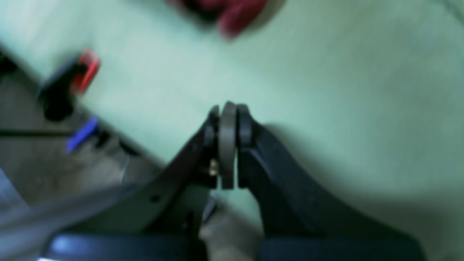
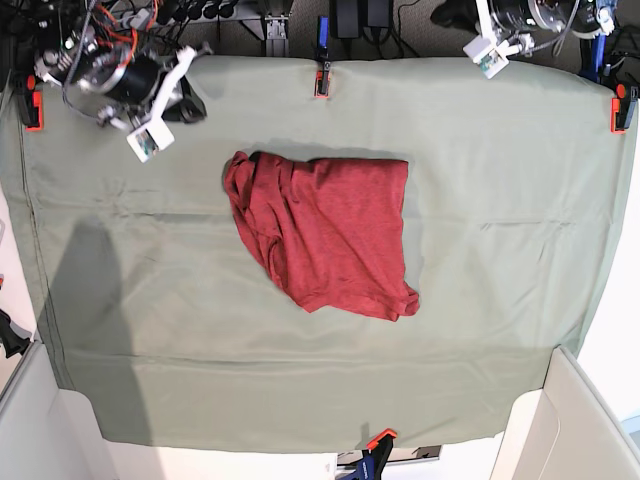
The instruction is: Fold the T-shirt properly
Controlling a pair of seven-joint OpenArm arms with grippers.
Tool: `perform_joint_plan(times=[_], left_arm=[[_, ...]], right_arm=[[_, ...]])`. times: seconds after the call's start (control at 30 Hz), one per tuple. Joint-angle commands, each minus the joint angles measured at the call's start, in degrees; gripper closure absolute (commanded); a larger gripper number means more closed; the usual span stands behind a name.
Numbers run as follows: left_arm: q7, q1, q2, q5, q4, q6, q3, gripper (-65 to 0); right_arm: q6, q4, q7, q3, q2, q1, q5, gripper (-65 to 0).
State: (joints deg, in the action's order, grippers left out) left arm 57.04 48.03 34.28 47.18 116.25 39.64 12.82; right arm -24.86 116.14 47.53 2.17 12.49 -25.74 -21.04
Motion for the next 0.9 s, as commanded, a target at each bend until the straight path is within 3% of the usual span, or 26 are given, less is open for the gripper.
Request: perform_joint_plan(times=[0.0,0.23,0.47,0.57,0.7,0.87], left_arm=[[-0.7,1.4,0.6,0.2,0.8,0.4,0.4,0.0],[-1.6,8.4,0.6,-5.3,-0.5,0.4,0.4,0.0],[-4.9,8.8,-1.5,-12.0,-12.3,0.4,0.3,0.0],[-5.9,7.0,-3.6,-14.8,-18.9,0.3,0.3,0.0],[-5.8,2.1,-5.9,-18.5,-29.1,-3.2,-0.9,0.0],[-5.9,-5.6,-6.0,-25.2,-40.7,-8.0,-10.5,0.0]], right_arm=[[-0.4,2.4,-1.2,0.1,0.9,-2.0,-1.1,0.0],[-0.4,6.4,-1.1,1.7,2.0,-15.3,-0.7,0.0],[-0.5,-1.6,-1.0,1.7,2.0,-23.2,0.2,0.0],[-0.5,-8.8,-1.0,1.7,2.0,-22.9,1.0,0.0],[-0.5,-20.4,-1.0,1.7,2.0,-19.2,1.1,0.0],[-0.4,-35.8,3.7,1.5,2.0,-10.5,1.1,0.0]])
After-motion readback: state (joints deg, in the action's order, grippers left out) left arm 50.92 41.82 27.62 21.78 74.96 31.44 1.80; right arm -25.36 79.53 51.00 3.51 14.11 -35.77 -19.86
